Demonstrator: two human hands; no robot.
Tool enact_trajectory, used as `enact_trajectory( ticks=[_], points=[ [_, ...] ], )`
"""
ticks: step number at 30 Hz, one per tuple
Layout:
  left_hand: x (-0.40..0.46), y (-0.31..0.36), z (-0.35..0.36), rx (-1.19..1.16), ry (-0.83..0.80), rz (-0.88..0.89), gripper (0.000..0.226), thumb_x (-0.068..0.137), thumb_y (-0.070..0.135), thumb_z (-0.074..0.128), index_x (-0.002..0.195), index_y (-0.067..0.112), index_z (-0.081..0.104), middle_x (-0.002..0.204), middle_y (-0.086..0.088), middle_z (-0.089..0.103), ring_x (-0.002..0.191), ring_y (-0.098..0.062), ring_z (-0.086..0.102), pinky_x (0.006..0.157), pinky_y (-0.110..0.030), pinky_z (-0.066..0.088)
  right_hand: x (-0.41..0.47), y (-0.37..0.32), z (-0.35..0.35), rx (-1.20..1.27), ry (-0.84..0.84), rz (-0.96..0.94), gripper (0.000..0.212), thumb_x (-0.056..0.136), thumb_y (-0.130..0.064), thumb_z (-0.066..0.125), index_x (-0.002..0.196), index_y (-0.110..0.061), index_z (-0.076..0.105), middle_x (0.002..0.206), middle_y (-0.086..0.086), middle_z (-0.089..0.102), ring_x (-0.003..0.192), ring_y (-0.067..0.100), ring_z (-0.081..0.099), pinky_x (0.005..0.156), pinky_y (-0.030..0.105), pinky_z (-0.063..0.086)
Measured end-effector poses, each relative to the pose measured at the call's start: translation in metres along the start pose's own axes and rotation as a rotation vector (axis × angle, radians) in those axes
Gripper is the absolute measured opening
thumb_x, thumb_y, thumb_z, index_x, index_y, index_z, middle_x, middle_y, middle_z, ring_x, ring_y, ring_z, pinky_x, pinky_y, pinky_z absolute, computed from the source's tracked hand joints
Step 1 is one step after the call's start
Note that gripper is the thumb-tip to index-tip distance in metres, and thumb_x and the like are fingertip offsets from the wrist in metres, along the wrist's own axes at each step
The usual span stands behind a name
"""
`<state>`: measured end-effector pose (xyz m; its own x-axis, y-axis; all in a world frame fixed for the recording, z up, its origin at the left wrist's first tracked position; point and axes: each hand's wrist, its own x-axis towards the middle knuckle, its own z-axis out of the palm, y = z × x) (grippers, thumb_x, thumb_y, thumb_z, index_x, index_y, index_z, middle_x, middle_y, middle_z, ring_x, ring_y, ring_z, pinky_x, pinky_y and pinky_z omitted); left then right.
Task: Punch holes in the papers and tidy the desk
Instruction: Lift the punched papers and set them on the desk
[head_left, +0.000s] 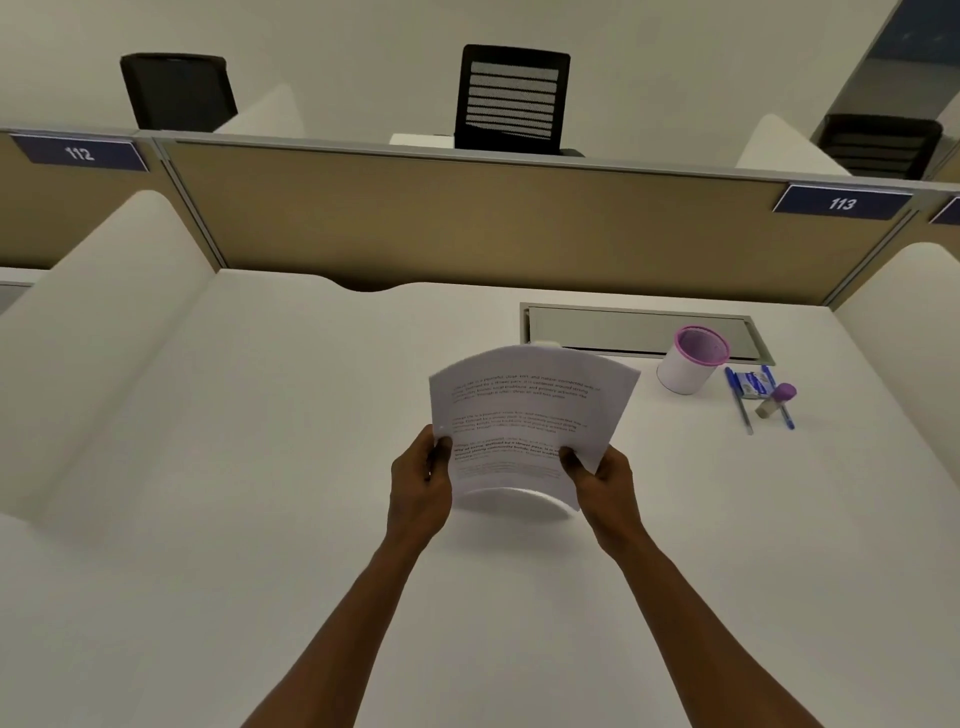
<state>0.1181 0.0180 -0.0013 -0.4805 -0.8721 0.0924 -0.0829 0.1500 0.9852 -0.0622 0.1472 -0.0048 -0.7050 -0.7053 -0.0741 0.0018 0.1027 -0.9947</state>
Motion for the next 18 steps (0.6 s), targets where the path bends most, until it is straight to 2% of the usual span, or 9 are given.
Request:
enact_trajectory(
  ticks=[4, 7, 11, 16, 18],
  points=[
    [0.000, -0.001, 0.002, -0.010, -0.014, -0.007, 0.028, 0.104, 0.020, 0.045, 0.107, 0.040, 0.065, 0.100, 0.015, 0.071, 0.097, -0.008, 0.069, 0.071, -0.017, 0.057, -0.002, 0.000, -0.001, 0.003, 0.021, 0.010, 0.021, 0.094, -0.012, 0.061, 0.112, -0.021, 0.067, 0.106, 0.001, 0.072, 0.100, 0.021, 0.068, 0.091, 0.048, 0.056],
    [0.010, 0.010, -0.003, -0.032, 0.019, 0.008, 0.024, 0.102, 0.019, 0.047, 0.101, 0.034, 0.066, 0.098, 0.011, 0.073, 0.092, -0.008, 0.071, 0.072, -0.024, 0.059, 0.003, -0.022, -0.002, -0.013, 0.029, -0.046, 0.018, 0.092, -0.015, 0.064, 0.104, -0.027, 0.070, 0.102, -0.004, 0.074, 0.095, 0.017, 0.070, 0.086, 0.041, 0.059],
    [0.047, 0.040, -0.017, -0.094, 0.062, 0.065, 0.017, 0.102, 0.023, 0.050, 0.101, 0.030, 0.066, 0.099, 0.007, 0.074, 0.092, -0.014, 0.072, 0.077, -0.031, 0.061, 0.022, -0.071, 0.006, -0.091, -0.002, -0.175, 0.010, 0.088, -0.031, 0.066, 0.096, -0.036, 0.071, 0.095, -0.010, 0.075, 0.087, 0.013, 0.071, 0.075, 0.031, 0.061],
    [0.099, 0.075, -0.035, -0.194, 0.119, 0.109, 0.016, 0.101, 0.018, 0.051, 0.106, 0.025, 0.065, 0.094, 0.008, 0.074, 0.087, -0.008, 0.070, 0.072, -0.021, 0.056, 0.058, -0.114, 0.027, 0.001, 0.000, -0.247, 0.015, 0.090, -0.023, 0.066, 0.103, -0.018, 0.071, 0.100, 0.002, 0.074, 0.088, 0.022, 0.071, 0.074, 0.034, 0.060],
    [0.112, 0.080, -0.040, -0.211, 0.116, 0.106, 0.017, 0.102, 0.017, 0.050, 0.108, 0.023, 0.065, 0.098, 0.008, 0.074, 0.089, -0.008, 0.070, 0.073, -0.021, 0.056, 0.070, -0.123, 0.037, 0.032, 0.008, -0.254, 0.015, 0.091, -0.019, 0.065, 0.104, -0.017, 0.071, 0.101, 0.004, 0.074, 0.089, 0.023, 0.071, 0.075, 0.034, 0.060]
  ],
)
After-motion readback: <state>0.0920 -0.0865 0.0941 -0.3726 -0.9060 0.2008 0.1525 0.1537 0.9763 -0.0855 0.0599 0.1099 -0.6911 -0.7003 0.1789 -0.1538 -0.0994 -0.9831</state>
